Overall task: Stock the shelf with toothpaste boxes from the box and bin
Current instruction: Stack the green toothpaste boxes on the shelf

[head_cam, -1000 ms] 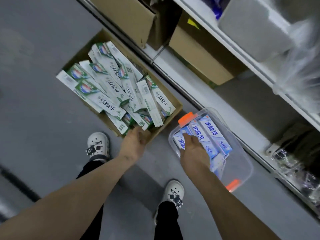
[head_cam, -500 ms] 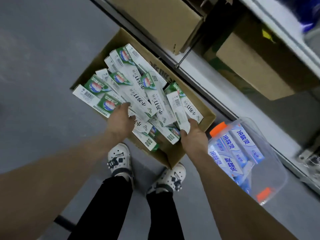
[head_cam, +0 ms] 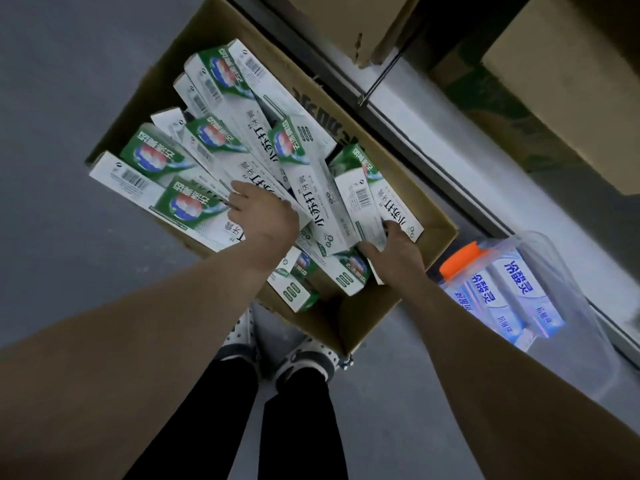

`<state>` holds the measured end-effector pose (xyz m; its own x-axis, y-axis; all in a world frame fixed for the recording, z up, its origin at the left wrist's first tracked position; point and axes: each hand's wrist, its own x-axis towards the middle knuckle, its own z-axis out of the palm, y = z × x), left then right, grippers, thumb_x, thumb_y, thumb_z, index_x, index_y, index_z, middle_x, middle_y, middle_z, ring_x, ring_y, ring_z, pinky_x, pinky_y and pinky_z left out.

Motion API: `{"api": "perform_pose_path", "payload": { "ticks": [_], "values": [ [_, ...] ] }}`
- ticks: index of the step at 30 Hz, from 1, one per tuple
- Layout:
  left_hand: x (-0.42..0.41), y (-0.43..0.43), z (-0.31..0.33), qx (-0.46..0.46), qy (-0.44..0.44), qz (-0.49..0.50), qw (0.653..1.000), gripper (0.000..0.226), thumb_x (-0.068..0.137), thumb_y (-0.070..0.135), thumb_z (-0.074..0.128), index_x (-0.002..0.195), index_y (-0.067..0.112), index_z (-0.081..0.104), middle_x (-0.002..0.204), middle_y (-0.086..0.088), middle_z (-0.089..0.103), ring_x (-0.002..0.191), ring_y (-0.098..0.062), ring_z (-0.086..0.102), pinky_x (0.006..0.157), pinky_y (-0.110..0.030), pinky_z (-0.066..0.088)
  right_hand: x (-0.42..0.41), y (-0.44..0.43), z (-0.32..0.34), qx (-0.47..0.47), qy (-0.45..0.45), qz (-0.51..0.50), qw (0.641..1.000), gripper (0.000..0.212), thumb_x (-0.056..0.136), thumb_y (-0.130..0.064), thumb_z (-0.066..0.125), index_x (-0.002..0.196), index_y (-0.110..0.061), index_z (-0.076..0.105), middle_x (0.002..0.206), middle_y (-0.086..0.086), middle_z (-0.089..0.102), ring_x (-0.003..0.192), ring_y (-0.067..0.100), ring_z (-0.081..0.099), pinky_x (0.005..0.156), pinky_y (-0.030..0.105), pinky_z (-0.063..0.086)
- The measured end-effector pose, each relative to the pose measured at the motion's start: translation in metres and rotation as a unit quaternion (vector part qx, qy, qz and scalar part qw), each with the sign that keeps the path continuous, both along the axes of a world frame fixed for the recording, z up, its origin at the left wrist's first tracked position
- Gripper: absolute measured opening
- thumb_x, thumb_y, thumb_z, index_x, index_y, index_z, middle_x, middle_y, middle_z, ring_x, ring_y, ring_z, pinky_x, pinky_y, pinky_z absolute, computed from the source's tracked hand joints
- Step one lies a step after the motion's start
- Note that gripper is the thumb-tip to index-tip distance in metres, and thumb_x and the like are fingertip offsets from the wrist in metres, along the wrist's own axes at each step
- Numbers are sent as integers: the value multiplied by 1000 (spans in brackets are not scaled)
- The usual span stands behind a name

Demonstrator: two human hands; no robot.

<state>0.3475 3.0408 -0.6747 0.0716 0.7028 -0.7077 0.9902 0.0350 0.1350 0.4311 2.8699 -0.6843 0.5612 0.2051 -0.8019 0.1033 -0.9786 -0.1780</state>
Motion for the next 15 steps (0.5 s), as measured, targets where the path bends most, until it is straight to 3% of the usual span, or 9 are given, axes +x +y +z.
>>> {"api": "perform_pose_path", "payload": {
  "ticks": [5, 8, 11, 13, 15],
  "values": [
    [8, 8, -23, 19, 67, 18, 997, 91, 95, 32, 56, 147, -11, -5, 155, -29, 14, 144, -41, 12, 117, -44, 11, 6, -3, -13, 33, 32, -36, 998, 59, 92, -39, 64, 140, -18, 37, 135, 9, 55, 122, 30, 54, 96, 38, 45],
    [11, 19, -32, 29, 73, 52, 996, 90, 94, 35, 56, 148, -8, -1, 152, -29, 22, 141, -41, 19, 115, -45, 21, 11, -11, -18, 63, 65, -68, 994, 64, 87, -40, 69, 139, -21, 37, 134, 4, 55, 120, 26, 56, 96, 40, 48],
    [8, 30, -35, 27, 68, 124, 990, 87, 87, 38, 66, 147, -1, 16, 146, -21, 35, 133, -38, 35, 108, -45, 34, 17, -15, -20, 58, 67, -61, 994, 79, 78, -48, 76, 141, -17, 39, 134, 6, 46, 123, 25, 50, 100, 39, 46],
    [2, 36, -36, 8, 37, 174, 984, 86, 78, 43, 73, 141, 3, 29, 137, -16, 45, 121, -36, 47, 98, -47, 46, 19, -13, -14, 54, 59, -57, 995, 83, 74, -50, 79, 140, -19, 39, 127, 4, 41, 116, 20, 46, 94, 33, 43],
    [-1, 38, -31, -26, -12, 235, 972, 78, 74, 44, 75, 132, 6, 41, 124, -12, 55, 105, -33, 57, 74, -41, 56, 17, -9, -2, 62, 41, -58, 996, 79, 69, -51, 81, 131, -22, 43, 116, -1, 42, 106, 16, 46, 84, 29, 42]
  ]
}}
